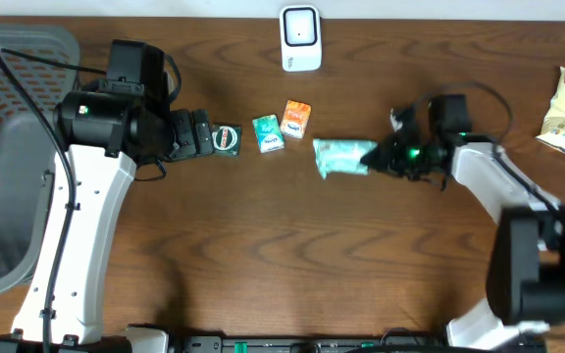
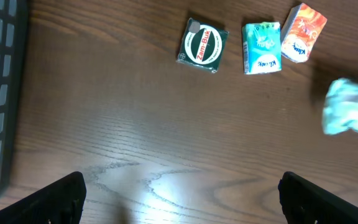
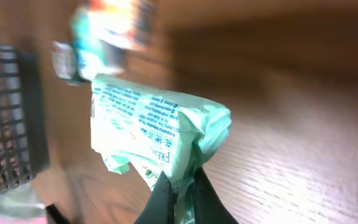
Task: Scan the item barcode
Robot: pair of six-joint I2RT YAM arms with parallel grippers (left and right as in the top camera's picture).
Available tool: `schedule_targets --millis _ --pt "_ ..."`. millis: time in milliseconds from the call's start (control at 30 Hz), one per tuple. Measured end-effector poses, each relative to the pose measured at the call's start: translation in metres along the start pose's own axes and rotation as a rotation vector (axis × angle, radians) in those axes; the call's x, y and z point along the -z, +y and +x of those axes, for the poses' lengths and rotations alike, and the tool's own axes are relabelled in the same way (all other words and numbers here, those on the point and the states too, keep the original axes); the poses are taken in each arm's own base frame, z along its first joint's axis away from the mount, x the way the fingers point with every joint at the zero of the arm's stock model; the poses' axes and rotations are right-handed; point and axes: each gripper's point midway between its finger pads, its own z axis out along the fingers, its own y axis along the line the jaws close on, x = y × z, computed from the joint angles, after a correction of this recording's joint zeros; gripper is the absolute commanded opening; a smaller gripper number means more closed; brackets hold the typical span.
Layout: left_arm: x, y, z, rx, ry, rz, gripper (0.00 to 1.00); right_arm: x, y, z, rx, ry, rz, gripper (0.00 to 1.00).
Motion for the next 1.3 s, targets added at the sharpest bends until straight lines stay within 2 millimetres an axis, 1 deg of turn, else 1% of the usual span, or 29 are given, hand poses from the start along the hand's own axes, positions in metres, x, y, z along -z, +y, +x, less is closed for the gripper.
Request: schedule_targets --millis 133,200,400,467,633,1300 --pt "0.000 0.000 0.000 0.000 0.000 0.000 0.98 0.038 0.043 -0.022 0.162 -0.128 -0.046 0.01" --pt "0.000 0.000 0.000 0.000 0.000 0.000 0.98 0.052 0.059 -0.026 0.228 -0.167 -0.072 0.01" --pt "0.000 0.000 0.000 0.000 0.000 0.000 0.98 0.076 0.103 -0.037 0.433 -0.263 -0.202 0.01" --pt "0.000 0.000 0.000 0.000 0.000 0.000 0.98 0.080 0.111 -0.040 0.463 -0.283 -0.231 0.01" --pt "0.000 0.000 0.000 0.000 0.000 0.000 0.98 0.083 0.117 -0.040 0.465 -0.286 -0.266 0.01" --pt "0.000 0.000 0.000 0.000 0.000 0.000 0.98 0.083 0.120 -0.037 0.461 -0.275 -0.288 0.01"
